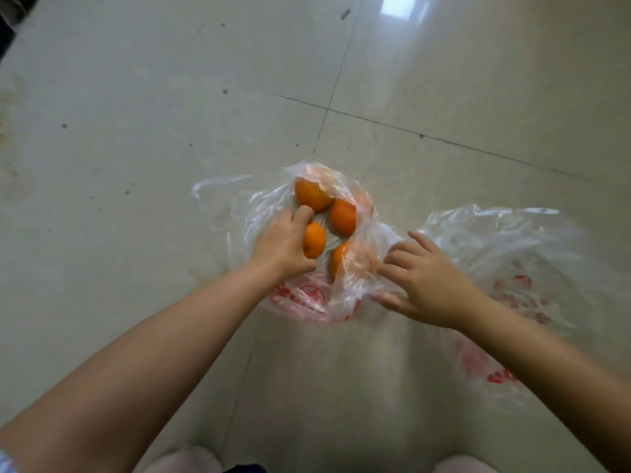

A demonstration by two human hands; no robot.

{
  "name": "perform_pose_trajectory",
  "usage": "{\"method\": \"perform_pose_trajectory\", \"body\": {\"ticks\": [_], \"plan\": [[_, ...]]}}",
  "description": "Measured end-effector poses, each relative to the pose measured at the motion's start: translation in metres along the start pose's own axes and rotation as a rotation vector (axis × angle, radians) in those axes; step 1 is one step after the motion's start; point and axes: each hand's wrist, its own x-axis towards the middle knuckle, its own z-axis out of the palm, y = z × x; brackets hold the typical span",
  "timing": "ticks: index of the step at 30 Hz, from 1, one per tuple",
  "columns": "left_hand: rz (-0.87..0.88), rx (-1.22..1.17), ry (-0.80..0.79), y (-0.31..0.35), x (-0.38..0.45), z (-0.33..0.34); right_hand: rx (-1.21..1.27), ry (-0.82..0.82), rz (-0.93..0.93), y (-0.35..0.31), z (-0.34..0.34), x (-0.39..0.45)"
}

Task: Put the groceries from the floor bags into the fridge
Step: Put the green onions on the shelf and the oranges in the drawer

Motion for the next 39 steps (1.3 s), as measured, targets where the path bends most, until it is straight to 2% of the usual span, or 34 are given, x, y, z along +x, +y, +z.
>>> {"method": "perform_pose_trajectory", "body": {"ticks": [2, 4, 5, 7, 8, 9, 12, 15, 17, 20, 23, 26, 28, 30, 33, 36, 39], "plan": [[-0.009, -0.038, 0.043, -0.005, -0.008, -0.004, 0.085, 0.282, 0.035, -0.001, -0.002, 0.014], [0.000, -0.083, 0.094, -0.012, -0.016, -0.010, 0.049, 0.316, 0.012, -0.009, 0.000, 0.038], [0.021, -0.102, 0.101, -0.016, -0.019, -0.012, -0.007, 0.227, -0.008, -0.012, 0.000, 0.049], [0.085, -0.113, 0.080, -0.025, -0.024, -0.013, -0.031, -0.131, -0.022, -0.011, 0.005, 0.067], [0.106, -0.119, 0.074, -0.029, -0.026, -0.012, -0.048, -0.214, 0.009, -0.010, 0.010, 0.068], [0.120, -0.134, 0.076, -0.033, -0.028, -0.010, -0.060, -0.242, 0.059, -0.009, 0.012, 0.067], [0.199, -0.157, 0.101, -0.043, -0.030, 0.003, -0.114, -0.105, 0.279, -0.006, 0.006, 0.059], [0.299, -0.164, 0.177, -0.053, -0.026, 0.021, -0.083, -0.347, 0.394, -0.008, 0.005, 0.049], [0.312, -0.134, 0.145, -0.057, -0.027, 0.026, -0.029, -0.422, 0.451, -0.009, 0.009, 0.045], [0.302, -0.062, 0.034, -0.064, -0.032, 0.026, -0.015, -0.420, 0.436, -0.022, 0.012, 0.045], [0.280, -0.044, 0.038, -0.063, -0.037, 0.017, 0.015, -0.407, 0.564, -0.031, 0.016, 0.047], [0.129, -0.069, 0.011, -0.053, -0.037, 0.011, 0.033, -0.373, 0.725, -0.040, 0.022, 0.054], [0.000, -0.069, -0.083, -0.047, -0.036, 0.009, 0.051, -0.365, 0.789, -0.044, 0.026, 0.058], [-0.034, 0.010, -0.152, -0.043, -0.034, 0.010, 0.088, -0.377, 0.835, -0.046, 0.025, 0.059], [-0.044, 0.082, -0.168, -0.042, -0.034, 0.012, 0.142, -0.382, 0.817, -0.046, 0.025, 0.057], [-0.044, 0.067, -0.117, -0.040, -0.036, 0.011, 0.178, -0.316, 0.710, -0.046, 0.027, 0.046], [-0.016, -0.010, -0.052, -0.036, -0.039, 0.003, 0.222, -0.073, 0.608, -0.047, 0.026, 0.034]]}}
